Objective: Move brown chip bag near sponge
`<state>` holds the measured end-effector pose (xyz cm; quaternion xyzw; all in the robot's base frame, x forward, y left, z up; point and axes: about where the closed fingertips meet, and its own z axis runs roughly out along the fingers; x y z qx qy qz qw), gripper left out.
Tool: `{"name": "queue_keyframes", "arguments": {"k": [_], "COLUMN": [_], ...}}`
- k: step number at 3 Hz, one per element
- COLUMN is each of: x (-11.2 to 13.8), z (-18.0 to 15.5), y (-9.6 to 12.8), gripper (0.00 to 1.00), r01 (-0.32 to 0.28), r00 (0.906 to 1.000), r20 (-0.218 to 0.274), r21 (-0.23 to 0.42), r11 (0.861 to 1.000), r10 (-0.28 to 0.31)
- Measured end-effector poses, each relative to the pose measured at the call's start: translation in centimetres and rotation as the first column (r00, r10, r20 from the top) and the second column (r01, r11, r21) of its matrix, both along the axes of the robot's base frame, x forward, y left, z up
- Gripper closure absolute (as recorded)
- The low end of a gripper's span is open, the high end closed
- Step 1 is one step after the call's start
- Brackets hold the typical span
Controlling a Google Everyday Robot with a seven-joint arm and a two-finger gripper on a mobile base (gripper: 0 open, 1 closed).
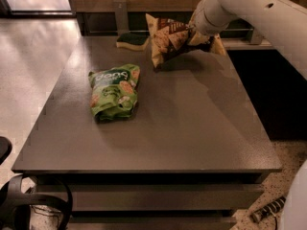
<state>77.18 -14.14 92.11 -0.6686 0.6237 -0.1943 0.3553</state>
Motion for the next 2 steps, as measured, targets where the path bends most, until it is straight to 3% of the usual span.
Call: {"name": "queue_keyframes", "arguments": {"k": [1, 2], "x": [3.04, 2.89], "z": [-1.11, -1.29], "y": [-0.08, 0.07], "gripper": [0.98, 0.77], "r01": [0.015, 0.012], "r00": [0.9995, 0.9996], "r20": [0.029, 0.024], "r21": [0.019, 0.017], "r11": [1.0, 1.0], "r10": [-0.016, -0.013]}}
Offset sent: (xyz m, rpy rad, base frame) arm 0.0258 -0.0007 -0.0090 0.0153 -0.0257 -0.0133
